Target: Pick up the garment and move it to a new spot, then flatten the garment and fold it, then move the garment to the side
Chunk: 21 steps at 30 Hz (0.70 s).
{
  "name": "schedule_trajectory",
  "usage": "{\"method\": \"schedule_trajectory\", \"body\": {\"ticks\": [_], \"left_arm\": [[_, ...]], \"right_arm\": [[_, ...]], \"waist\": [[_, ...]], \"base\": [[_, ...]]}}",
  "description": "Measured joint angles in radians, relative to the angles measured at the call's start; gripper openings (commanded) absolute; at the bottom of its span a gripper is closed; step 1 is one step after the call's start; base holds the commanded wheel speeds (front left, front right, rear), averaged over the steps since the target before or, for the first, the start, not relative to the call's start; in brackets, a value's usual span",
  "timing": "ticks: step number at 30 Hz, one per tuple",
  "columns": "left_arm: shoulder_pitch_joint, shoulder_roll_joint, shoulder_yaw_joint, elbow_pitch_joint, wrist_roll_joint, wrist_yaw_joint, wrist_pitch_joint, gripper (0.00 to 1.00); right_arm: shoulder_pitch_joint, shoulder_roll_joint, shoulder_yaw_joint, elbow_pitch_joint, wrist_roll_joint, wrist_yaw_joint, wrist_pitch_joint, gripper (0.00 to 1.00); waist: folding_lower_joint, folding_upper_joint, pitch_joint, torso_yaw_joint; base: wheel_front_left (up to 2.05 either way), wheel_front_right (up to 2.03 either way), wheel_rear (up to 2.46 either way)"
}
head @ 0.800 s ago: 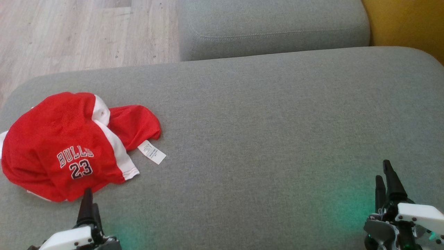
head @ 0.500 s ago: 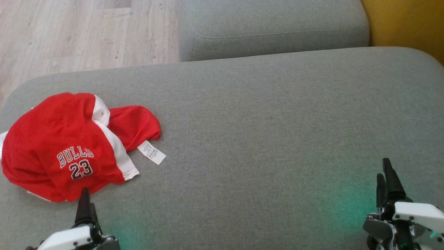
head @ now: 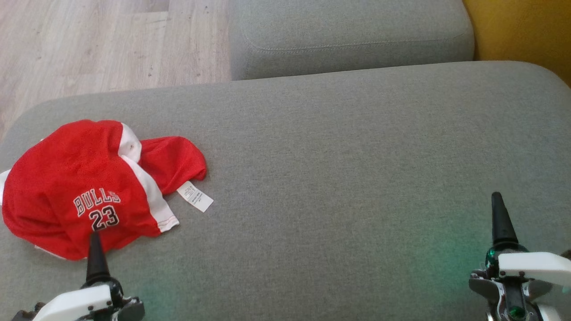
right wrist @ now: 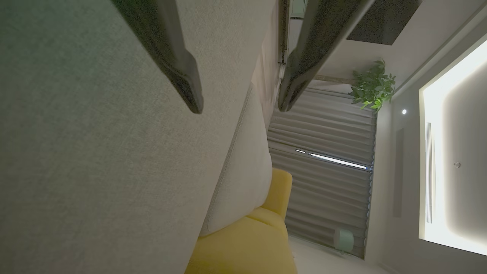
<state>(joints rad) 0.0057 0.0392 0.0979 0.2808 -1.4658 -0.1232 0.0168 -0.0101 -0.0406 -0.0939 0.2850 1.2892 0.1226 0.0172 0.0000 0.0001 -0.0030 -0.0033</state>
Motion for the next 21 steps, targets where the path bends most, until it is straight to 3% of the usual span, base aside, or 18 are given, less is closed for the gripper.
{"method": "schedule_trajectory", "body": {"ticks": [12,21], "left_arm": [[0.0,0.0,-0.004,-0.07,0.181,0.001,-0.036,1.0],[0.001,0.0,-0.072,-0.127,0.367,0.028,-0.056,1.0]], "right_arm": [[0.0,0.0,0.024,-0.059,-0.233,0.0,-0.035,1.0],[-0.001,0.0,0.044,-0.083,-0.411,0.0,-0.061,1.0]], "waist": [[0.0,0.0,0.001,-0.001],[0.0,0.0,0.004,0.0]], "base": [[0.0,0.0,0.0],[0.0,0.0,0.0]]}}
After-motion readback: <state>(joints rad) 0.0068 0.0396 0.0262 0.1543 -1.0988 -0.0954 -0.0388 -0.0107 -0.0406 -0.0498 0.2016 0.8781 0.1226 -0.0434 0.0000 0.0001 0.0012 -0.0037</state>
